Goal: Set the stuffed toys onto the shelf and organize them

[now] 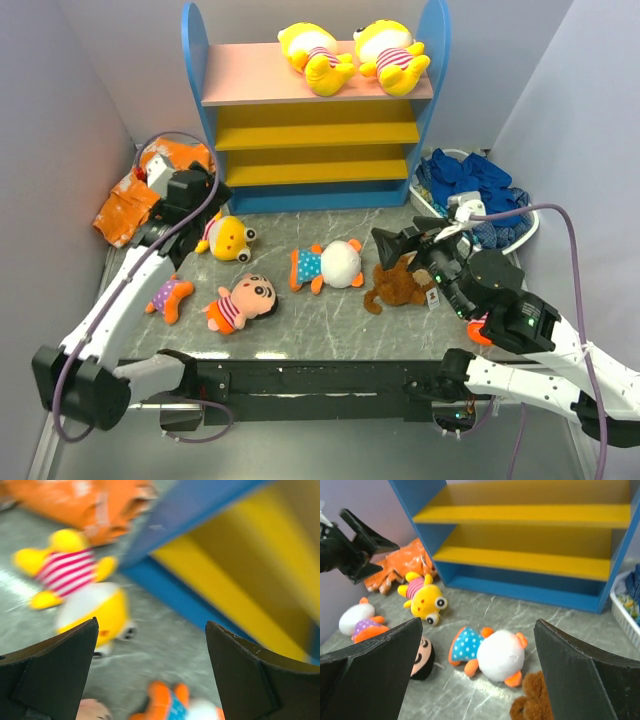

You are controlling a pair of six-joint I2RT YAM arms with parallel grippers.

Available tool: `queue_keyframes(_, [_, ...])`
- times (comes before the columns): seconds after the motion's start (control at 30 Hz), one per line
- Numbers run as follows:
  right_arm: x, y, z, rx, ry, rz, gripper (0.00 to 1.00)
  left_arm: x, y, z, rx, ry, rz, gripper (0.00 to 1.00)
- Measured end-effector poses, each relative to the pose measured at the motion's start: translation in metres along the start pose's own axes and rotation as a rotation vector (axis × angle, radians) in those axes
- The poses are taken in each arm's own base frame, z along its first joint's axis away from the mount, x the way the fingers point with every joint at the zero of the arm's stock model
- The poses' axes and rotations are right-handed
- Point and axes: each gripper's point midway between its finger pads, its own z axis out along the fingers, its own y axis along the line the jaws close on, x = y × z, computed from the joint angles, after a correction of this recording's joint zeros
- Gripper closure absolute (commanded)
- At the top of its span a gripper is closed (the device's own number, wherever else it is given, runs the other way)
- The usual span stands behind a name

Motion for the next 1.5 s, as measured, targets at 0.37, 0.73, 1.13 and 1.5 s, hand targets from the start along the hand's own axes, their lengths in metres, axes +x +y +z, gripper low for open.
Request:
queue_keyframes(0.37, [0.044,0.017,0.014,-0.028,0.12,0.043,0.02,0.072,0.088,0.054,-0.237,0.181,0.288,0.21])
queue_keyframes(0.73, [0.068,0.027,0.025,-0.039,0.163,0.075,0.02,0.133,0.112,0.093,-0.274,0.369,0.388,0.99])
queue_keyframes(1.13, [0.095,0.045,0.047,-0.072,0.148,0.152,0.02,0.087,0.033,0.023,0.013,0.373,0.21,0.99])
queue_keyframes(1.5, [0.09,0.106,0.095,-0.259,-0.006,0.194,0.0,0.058,-0.057,-0.075,0.439,0.473,-0.081,0.99])
